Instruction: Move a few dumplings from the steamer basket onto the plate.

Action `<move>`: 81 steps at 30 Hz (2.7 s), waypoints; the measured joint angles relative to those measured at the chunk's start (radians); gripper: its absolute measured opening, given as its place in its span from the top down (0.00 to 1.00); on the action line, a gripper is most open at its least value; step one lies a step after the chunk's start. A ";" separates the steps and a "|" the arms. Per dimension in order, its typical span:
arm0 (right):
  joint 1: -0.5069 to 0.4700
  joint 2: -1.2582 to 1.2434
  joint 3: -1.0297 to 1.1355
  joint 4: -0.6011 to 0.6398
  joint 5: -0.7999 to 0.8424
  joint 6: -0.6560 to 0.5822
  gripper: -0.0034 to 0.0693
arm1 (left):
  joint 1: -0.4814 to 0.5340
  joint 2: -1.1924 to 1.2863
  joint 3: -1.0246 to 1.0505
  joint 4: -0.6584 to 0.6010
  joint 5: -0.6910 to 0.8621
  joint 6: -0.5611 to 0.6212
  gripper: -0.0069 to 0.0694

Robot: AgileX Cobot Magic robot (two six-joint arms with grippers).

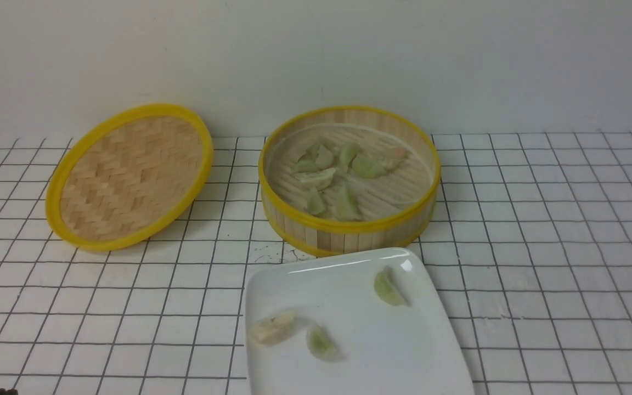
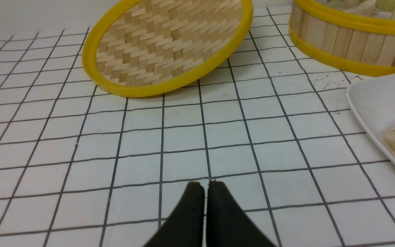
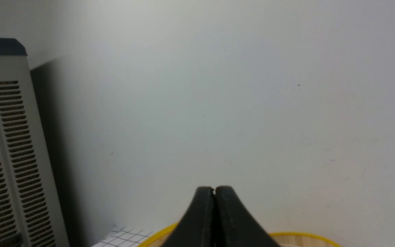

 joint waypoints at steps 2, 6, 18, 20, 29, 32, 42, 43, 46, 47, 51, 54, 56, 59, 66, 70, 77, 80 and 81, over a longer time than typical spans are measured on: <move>0.000 0.000 0.000 0.000 0.000 0.000 0.97 | 0.000 0.000 0.000 0.000 0.001 0.000 0.92; 0.000 0.000 0.000 0.000 0.000 0.001 0.97 | 0.000 0.000 0.000 0.000 0.001 0.000 0.92; 0.000 0.000 0.071 0.311 0.009 -0.402 0.97 | 0.000 0.000 0.000 -0.001 0.005 0.000 0.92; 0.000 0.000 0.093 0.332 0.018 -0.449 0.97 | 0.000 0.000 -0.001 -0.001 0.005 0.000 0.92; -0.294 0.000 0.298 0.311 0.145 -0.490 0.97 | 0.000 0.000 -0.001 -0.002 0.008 0.000 0.92; -0.397 0.000 0.364 0.301 0.179 -0.490 0.97 | 0.000 0.000 -0.001 -0.002 0.008 0.000 0.92; -0.552 0.001 0.378 0.290 0.156 -0.490 0.97 | 0.000 0.000 -0.001 -0.002 0.008 0.000 0.92; -0.552 0.001 0.378 0.290 0.156 -0.490 0.97 | 0.000 0.000 -0.001 -0.002 0.008 0.000 0.92; -0.552 0.001 0.378 0.290 0.156 -0.490 0.97 | 0.000 0.000 -0.001 -0.002 0.008 0.000 0.92; -0.552 0.001 0.378 0.290 0.156 -0.490 0.97 | 0.000 0.000 -0.001 -0.002 0.008 0.000 0.92; -0.552 0.001 0.378 0.290 0.155 -0.490 0.97 | 0.000 0.000 -0.001 -0.002 0.008 0.000 0.92; -0.552 0.001 0.378 0.290 0.155 -0.490 0.97 | 0.000 0.000 -0.001 -0.002 0.008 0.000 0.92; -0.552 0.001 0.378 0.290 0.155 -0.490 0.97 | 0.000 0.000 -0.001 -0.002 0.008 0.000 0.92; -0.552 0.001 0.378 0.290 0.153 -0.490 0.97 | 0.000 0.000 -0.001 -0.002 0.008 0.000 0.92; -0.552 0.001 0.379 0.290 0.153 -0.491 0.97 | 0.000 0.000 -0.001 -0.002 0.008 0.000 0.92; -0.552 0.001 0.379 0.290 0.153 -0.491 0.97 | 0.000 0.000 -0.001 -0.002 0.008 0.000 0.92; -0.552 0.001 0.379 0.290 0.153 -0.491 0.97 | 0.000 0.000 -0.001 -0.002 0.008 0.000 0.92; -0.552 0.001 0.379 0.290 0.152 -0.491 0.97 | 0.000 0.000 -0.001 -0.002 0.008 0.000 0.92; -0.552 0.001 0.379 0.290 0.152 -0.491 0.97 | 0.000 0.000 -0.001 -0.002 0.008 0.000 0.92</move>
